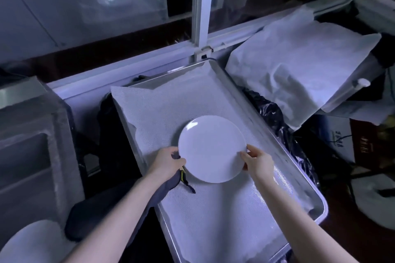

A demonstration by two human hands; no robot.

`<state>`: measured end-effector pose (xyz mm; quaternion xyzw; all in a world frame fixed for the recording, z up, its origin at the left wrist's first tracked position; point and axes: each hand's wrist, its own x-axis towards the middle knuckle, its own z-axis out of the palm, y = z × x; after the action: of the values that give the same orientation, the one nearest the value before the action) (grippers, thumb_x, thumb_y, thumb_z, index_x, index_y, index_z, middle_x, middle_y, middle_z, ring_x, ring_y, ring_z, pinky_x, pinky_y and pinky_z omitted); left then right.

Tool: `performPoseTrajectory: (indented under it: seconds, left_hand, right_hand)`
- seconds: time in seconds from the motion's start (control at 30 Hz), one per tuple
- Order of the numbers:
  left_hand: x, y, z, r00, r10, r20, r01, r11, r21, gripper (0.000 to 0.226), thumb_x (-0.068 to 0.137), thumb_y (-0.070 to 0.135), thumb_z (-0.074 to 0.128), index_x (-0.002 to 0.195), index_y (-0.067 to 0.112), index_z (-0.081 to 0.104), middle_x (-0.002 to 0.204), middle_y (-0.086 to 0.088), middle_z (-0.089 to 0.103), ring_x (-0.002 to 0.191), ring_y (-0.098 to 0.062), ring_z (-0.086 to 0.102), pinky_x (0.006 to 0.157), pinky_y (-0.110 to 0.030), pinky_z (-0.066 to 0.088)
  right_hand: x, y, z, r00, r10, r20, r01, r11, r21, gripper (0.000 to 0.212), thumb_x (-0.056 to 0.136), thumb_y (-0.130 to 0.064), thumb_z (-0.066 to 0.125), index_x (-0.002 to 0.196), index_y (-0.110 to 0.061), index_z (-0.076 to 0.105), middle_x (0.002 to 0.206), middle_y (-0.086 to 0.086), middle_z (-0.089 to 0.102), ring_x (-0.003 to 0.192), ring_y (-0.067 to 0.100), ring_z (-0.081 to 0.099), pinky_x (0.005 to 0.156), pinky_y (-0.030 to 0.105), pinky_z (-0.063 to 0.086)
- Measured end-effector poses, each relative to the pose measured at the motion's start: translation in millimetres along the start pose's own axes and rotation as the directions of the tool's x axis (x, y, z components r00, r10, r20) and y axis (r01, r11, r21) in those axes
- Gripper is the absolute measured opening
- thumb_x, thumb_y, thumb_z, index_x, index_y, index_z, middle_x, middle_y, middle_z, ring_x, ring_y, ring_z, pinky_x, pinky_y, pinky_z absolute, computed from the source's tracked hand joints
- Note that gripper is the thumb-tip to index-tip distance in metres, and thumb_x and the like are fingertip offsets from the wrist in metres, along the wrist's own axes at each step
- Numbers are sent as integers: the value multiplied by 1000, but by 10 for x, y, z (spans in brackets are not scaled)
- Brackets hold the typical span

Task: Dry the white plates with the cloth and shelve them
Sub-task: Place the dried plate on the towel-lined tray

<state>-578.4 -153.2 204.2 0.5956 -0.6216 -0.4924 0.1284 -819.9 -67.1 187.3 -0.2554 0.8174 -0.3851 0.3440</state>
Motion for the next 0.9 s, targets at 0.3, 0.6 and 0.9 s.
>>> performPoseTrajectory:
  seconds: [0.3, 0.6, 0.9]
  left_hand:
    - [110, -97, 49, 999, -49, 19, 47, 993, 113, 28, 84, 9, 65, 112, 14, 66, 100, 7, 62, 98, -13, 59, 64, -11, 36]
    - [-598, -230, -516, 952, -11, -305, -65, 969, -239, 18, 86, 14, 70, 92, 30, 73, 86, 19, 73, 83, 10, 65, 81, -10, 49]
    - [-1590, -950, -1848, 821, -154, -551, -134, 885, -447, 16, 87, 10, 68, 88, 23, 77, 78, 14, 73, 70, 9, 61, 68, -9, 45]
  right_hand:
    - [22, 135, 88, 998, -60, -21, 54, 977, -206, 7, 84, -17, 67, 78, -21, 69, 55, -3, 61, 65, 27, 58, 53, 29, 35]
    - [-453, -446, 377, 937, -340, 79, 346, 934, -91, 19, 90, -25, 72, 109, -27, 75, 102, -2, 61, 72, 7, 57, 75, 19, 46]
    - [-1766, -1255, 1712, 589, -443, 676, 582, 813, 26, 17, 96, -29, 65, 106, -21, 75, 84, -12, 70, 69, 7, 63, 72, 25, 53]
